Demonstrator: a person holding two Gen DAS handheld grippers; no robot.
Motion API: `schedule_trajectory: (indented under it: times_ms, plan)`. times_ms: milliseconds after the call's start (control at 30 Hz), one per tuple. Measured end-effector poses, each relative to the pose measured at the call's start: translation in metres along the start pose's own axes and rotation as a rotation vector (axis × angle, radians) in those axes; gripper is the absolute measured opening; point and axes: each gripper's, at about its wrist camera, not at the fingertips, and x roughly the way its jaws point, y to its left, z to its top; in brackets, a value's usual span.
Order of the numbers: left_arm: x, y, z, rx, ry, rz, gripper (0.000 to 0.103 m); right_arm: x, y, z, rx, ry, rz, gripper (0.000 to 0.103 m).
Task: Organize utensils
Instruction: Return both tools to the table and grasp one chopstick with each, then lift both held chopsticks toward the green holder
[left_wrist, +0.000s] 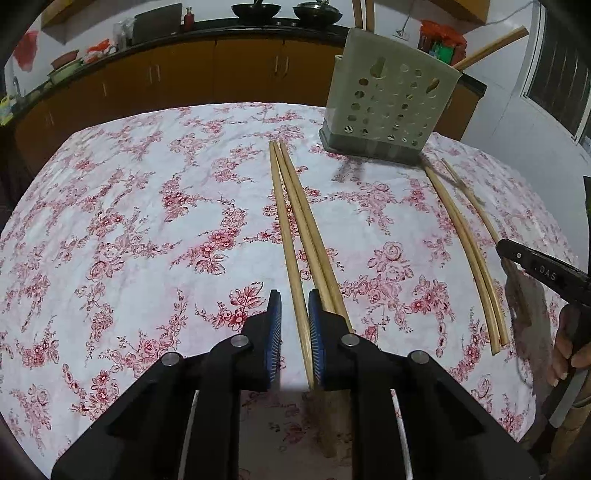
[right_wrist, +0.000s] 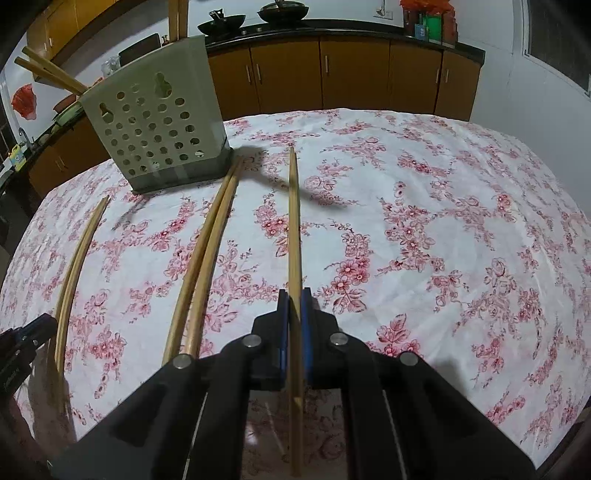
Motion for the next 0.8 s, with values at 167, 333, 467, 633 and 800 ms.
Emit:
schedule_trajectory:
  times_ms: [167, 333, 467, 633, 800]
  plan:
    - [0.006, 0.001, 0.007, 0.008, -0.001, 0.023, 0.009, -0.001, 0.011, -0.002, -0.041, -0.007, 0.025, 0.01]
    - [0.016, 0.019, 0.022, -0.017, -0.003, 0.073, 0.008, 0.002, 0.013, 0.002, -0.049, -0.023, 0.003, 0.009]
    - [0.022, 0.037, 0.032, -0.052, -0.014, 0.118, 0.008, 0.009, -0.002, 0.011, -0.018, -0.051, -0.072, 0.009]
    - [0.024, 0.047, 0.033, -0.058, -0.041, 0.12, 0.008, 0.012, -0.013, 0.014, 0.015, -0.056, -0.069, 0.009]
    - [0.023, 0.049, 0.035, -0.068, -0.043, 0.108, 0.008, 0.013, -0.015, 0.014, 0.017, -0.056, -0.067, 0.009]
